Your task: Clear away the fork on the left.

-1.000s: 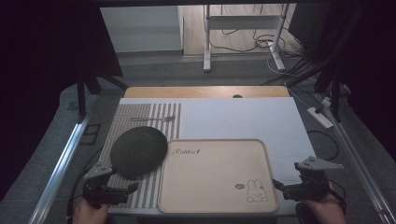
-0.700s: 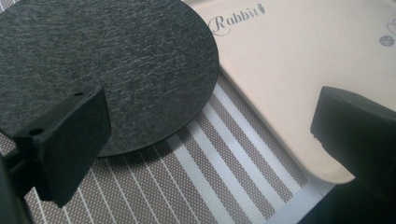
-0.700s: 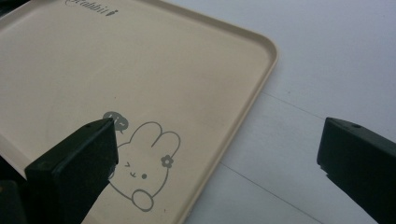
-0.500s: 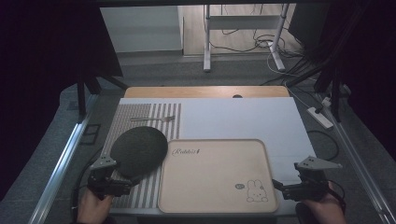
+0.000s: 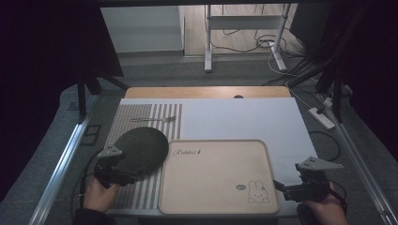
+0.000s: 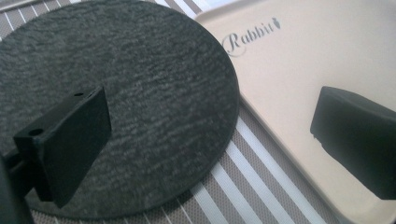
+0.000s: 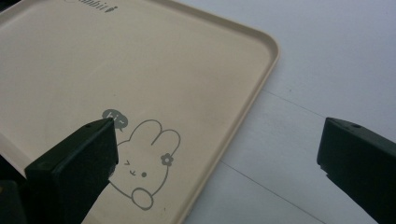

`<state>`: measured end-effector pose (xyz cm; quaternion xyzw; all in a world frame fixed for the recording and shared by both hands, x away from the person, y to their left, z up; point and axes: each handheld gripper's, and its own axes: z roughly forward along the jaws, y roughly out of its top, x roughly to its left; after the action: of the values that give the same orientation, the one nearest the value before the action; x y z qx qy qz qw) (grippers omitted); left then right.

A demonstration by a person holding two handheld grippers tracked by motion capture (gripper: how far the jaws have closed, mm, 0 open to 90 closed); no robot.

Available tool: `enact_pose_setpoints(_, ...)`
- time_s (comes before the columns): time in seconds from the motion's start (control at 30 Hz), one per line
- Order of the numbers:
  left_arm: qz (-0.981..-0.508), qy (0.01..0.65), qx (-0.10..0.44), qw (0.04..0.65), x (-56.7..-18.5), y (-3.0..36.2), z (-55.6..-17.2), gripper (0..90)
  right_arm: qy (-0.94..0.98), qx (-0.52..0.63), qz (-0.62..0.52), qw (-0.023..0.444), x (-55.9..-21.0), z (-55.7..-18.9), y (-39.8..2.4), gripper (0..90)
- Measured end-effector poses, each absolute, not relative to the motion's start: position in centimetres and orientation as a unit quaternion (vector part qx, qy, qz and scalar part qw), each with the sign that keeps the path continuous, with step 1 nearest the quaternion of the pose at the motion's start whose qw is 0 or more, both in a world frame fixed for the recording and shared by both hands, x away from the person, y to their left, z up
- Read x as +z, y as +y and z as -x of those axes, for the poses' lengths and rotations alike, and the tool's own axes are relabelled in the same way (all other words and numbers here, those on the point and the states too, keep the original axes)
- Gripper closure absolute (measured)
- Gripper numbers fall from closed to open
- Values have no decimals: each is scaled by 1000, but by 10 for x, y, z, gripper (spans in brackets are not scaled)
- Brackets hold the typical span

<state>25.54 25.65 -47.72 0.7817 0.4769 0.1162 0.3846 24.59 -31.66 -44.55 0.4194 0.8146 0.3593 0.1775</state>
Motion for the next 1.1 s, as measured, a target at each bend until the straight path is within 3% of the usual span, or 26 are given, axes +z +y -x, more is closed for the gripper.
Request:
enact_pose_setpoints(0.5, -775, 496, 132, 370, -478, 263, -304, 0, 815, 359, -420, 177, -446, -246, -316, 0)
enact_pose_setpoints(1.1, -769, 525, 110, 348, -475, 267, -361, 1, 816, 356, -421, 175, -446, -247, -316, 0)
